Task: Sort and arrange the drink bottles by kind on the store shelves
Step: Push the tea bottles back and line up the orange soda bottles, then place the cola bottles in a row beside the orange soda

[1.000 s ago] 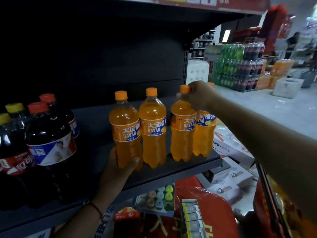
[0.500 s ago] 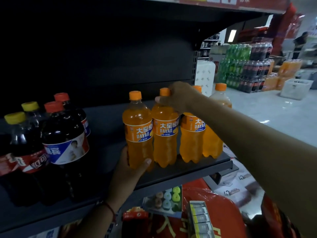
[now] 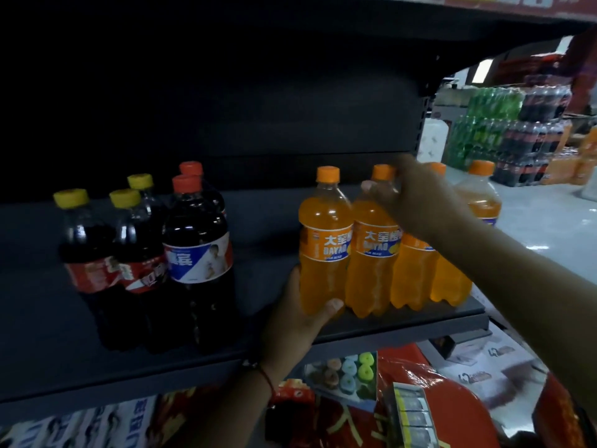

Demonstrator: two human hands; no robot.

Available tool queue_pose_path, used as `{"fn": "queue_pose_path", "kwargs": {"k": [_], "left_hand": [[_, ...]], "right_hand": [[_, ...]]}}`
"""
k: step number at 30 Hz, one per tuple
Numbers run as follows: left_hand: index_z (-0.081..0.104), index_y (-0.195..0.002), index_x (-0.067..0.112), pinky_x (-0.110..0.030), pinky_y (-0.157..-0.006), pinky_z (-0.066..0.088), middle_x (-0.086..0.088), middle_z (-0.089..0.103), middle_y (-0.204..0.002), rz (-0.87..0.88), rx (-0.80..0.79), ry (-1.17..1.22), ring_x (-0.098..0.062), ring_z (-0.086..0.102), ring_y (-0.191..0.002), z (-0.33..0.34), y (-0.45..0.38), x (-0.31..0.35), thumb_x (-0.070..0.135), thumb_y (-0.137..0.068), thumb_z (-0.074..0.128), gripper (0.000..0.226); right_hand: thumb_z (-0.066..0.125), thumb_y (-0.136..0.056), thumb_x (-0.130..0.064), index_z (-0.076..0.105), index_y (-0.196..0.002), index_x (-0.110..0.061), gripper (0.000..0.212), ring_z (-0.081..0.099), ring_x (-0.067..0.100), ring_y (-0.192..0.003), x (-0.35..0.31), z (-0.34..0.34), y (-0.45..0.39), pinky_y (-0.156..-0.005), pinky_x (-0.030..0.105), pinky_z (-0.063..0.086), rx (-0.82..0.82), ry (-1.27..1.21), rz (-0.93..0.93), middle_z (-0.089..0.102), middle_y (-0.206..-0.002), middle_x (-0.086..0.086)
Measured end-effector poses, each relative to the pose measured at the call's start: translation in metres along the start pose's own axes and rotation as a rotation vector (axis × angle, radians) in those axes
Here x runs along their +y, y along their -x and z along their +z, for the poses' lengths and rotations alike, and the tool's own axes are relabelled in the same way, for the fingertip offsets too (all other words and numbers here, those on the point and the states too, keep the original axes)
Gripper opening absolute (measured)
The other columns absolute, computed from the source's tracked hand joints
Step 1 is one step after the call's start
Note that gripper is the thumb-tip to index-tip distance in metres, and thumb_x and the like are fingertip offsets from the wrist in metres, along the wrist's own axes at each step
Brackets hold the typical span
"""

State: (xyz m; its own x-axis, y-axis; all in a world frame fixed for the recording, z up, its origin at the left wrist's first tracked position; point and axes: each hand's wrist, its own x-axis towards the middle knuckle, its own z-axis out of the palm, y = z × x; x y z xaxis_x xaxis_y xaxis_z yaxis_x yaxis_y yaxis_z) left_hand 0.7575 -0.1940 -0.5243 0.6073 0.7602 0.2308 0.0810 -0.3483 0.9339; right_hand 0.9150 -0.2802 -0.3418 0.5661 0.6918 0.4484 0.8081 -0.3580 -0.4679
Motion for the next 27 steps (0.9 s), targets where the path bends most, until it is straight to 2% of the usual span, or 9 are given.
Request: {"fn": "queue_pose_path", "kwargs": {"k": [4,8,11,13,15,19,21,24,27], "left_hand": [[0.006,-0.145,0.064,-0.032,-0.109,0.038,0.036,0.019,-0.146,0.023,0.127,-0.238,0.005,0.030,-0.134,-0.022,0.047,0.019,0.070,-0.085,0.054,0.078],[0.043,-0.121,0.070,-0.022,-0.097,0.048,0.040,0.048,-0.128,0.212,0.540,-0.137,0.011,0.049,-0.118,-0.096,0.096,0.024,0.045,-0.090,0.062,0.044],[0.047,-0.131,0.051,-0.041,-0.102,0.049,0.028,0.048,-0.118,0.108,0.755,-0.236,-0.006,0.051,-0.120,-0.159,0.093,-0.004,0.046,-0.086,0.063,0.048],[0.043,-0.140,0.039,-0.041,-0.104,0.046,0.019,0.047,-0.127,-0.003,0.680,-0.239,-0.010,0.049,-0.124,-0.177,0.086,-0.018,0.047,-0.084,0.069,0.062],[0.037,-0.143,0.041,-0.030,-0.101,0.041,0.023,0.043,-0.132,-0.025,0.583,-0.217,-0.002,0.045,-0.124,-0.176,0.081,-0.025,0.042,-0.082,0.076,0.073],[0.032,-0.148,0.038,-0.025,-0.094,0.039,0.020,0.042,-0.134,-0.014,0.567,-0.281,0.001,0.043,-0.119,-0.171,0.074,-0.037,0.048,-0.081,0.075,0.079],[0.034,-0.149,0.029,-0.025,-0.090,0.041,0.008,0.044,-0.133,-0.060,0.561,-0.352,-0.010,0.050,-0.118,-0.167,0.071,-0.044,0.050,-0.086,0.068,0.074],[0.040,-0.147,0.020,-0.036,-0.089,0.051,-0.004,0.049,-0.134,-0.077,0.517,-0.503,-0.025,0.057,-0.115,-0.159,0.074,-0.059,0.063,-0.091,0.048,0.071],[0.044,-0.144,0.015,-0.046,-0.088,0.054,-0.008,0.054,-0.132,-0.007,0.516,-0.562,-0.026,0.059,-0.112,-0.159,0.075,-0.069,0.061,-0.094,0.043,0.068]], "right_hand": [[0.054,-0.093,-0.048,0.041,-0.139,-0.027,0.052,0.054,0.012,-0.104,-0.038,0.009,0.049,-0.076,0.023,0.042,0.201,-0.107,-0.288,0.047,-0.129,-0.004],[0.063,-0.087,-0.047,0.046,-0.137,-0.031,0.055,0.049,0.002,-0.115,-0.093,0.052,0.067,-0.087,0.015,0.041,-0.099,-0.469,-0.271,0.051,-0.127,-0.012],[0.066,-0.083,-0.051,0.031,-0.149,-0.027,0.079,0.040,0.007,-0.132,-0.132,0.079,0.056,-0.098,0.023,0.036,-0.314,-0.583,-0.190,0.042,-0.145,-0.009],[0.067,-0.079,-0.059,0.031,-0.149,-0.026,0.086,0.039,0.012,-0.133,-0.152,0.093,0.049,-0.102,0.030,0.039,-0.339,-0.597,-0.160,0.039,-0.147,-0.006],[0.067,-0.075,-0.066,0.049,-0.136,-0.022,0.077,0.041,0.015,-0.124,-0.165,0.102,0.044,-0.099,0.035,0.044,-0.253,-0.416,-0.179,0.043,-0.133,-0.001],[0.076,-0.079,-0.041,0.069,-0.095,-0.005,0.041,0.068,0.020,-0.092,-0.176,0.087,0.030,-0.077,0.034,0.056,-0.361,-0.398,-0.168,0.071,-0.095,0.007],[0.080,-0.078,-0.024,0.067,-0.102,-0.003,0.034,0.070,0.022,-0.091,-0.175,0.072,0.020,-0.080,0.036,0.056,-0.438,-0.381,-0.156,0.074,-0.095,0.010],[0.076,-0.079,-0.012,0.054,-0.127,-0.020,0.053,0.065,0.019,-0.102,-0.179,0.059,0.016,-0.084,0.030,0.052,-0.517,-0.349,-0.141,0.070,-0.107,0.004],[0.074,-0.081,-0.027,0.053,-0.122,-0.026,0.046,0.063,0.014,-0.098,-0.183,0.064,0.023,-0.084,0.032,0.053,-0.530,-0.331,-0.149,0.066,-0.106,-0.004]]}}
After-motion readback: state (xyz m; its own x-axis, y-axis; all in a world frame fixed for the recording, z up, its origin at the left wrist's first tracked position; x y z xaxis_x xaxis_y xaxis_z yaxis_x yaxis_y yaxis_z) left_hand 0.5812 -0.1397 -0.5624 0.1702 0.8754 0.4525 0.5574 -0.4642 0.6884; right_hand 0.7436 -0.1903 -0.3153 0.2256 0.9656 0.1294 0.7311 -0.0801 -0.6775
